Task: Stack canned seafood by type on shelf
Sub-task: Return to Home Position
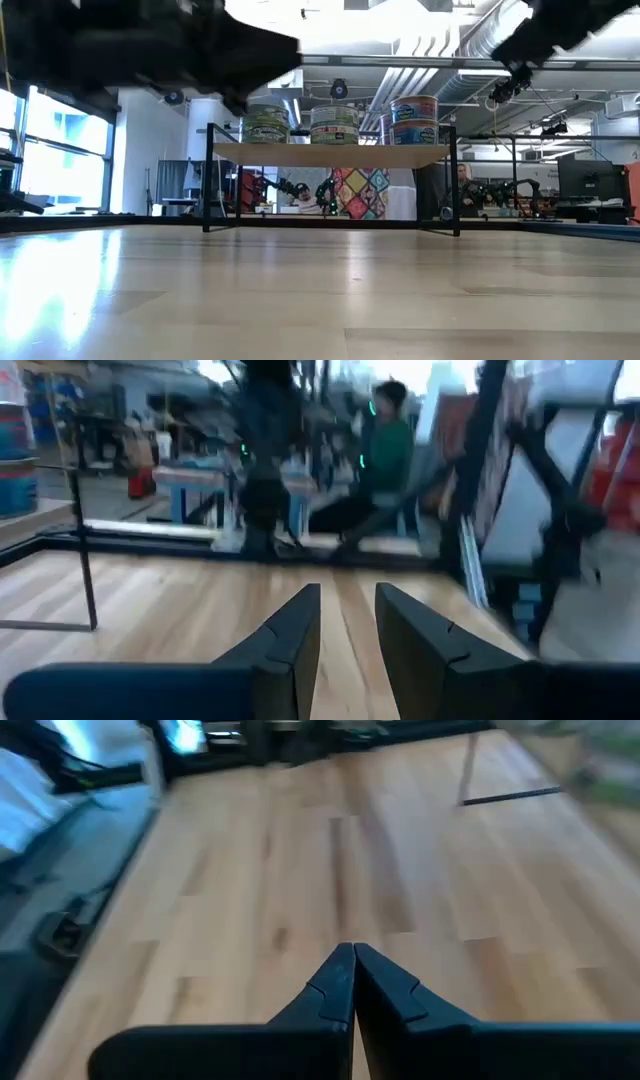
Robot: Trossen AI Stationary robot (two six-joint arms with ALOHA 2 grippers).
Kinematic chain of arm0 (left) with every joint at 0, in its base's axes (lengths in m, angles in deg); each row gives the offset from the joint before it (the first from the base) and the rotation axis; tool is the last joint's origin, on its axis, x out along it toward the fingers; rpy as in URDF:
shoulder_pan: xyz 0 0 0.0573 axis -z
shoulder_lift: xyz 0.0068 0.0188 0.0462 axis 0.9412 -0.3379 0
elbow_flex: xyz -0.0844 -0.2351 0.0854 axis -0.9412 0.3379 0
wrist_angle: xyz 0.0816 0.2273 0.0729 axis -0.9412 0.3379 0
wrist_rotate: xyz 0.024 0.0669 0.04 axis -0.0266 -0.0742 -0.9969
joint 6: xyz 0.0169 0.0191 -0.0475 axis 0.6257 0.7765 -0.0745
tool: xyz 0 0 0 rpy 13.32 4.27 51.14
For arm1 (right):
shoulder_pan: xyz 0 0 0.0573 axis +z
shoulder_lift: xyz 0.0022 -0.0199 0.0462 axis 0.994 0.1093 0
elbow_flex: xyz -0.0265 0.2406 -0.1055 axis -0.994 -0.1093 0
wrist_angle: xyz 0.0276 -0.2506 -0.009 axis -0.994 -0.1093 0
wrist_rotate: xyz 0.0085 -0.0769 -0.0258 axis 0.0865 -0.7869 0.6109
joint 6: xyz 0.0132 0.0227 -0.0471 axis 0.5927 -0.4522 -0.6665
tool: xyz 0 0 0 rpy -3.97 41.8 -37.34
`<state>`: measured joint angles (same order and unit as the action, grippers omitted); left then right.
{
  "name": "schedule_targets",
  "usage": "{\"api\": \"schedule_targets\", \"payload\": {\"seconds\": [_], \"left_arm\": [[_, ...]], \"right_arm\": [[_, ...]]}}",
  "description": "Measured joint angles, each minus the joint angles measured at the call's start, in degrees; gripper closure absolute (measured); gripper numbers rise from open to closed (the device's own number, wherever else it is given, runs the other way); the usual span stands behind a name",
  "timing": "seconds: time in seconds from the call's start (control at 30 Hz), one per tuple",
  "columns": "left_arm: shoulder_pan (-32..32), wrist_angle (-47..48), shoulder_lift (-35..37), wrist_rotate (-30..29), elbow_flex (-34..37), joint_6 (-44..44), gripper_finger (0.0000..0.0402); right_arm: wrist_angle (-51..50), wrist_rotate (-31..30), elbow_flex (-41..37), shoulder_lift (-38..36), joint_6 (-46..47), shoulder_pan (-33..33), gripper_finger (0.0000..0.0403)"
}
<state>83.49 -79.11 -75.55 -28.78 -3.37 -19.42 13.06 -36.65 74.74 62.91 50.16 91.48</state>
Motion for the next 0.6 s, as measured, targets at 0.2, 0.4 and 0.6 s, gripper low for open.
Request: {"api": "schedule_targets", "payload": {"seconds": [0.2, 0.4, 0.6], "left_arm": [[-9.2, -5.6, 0.4, 12.2, 1.3, -4.5, 0.0312], [-14.6, 5.0, 24.8, 13.6, 11.2, -4.3, 0.0312], [-14.0, 29.1, 53.0, 9.5, 18.7, -2.9, 0.0312]], "right_arm": [[11.4, -0.2, -11.5, -9.9, 2.9, 4.9, 0.0403], [12.3, -3.5, -14.8, -16.4, 2.9, 6.2, 0.0403], [12.4, -4.4, -14.9, -16.5, 3.3, 6.2, 0.0403]]}}
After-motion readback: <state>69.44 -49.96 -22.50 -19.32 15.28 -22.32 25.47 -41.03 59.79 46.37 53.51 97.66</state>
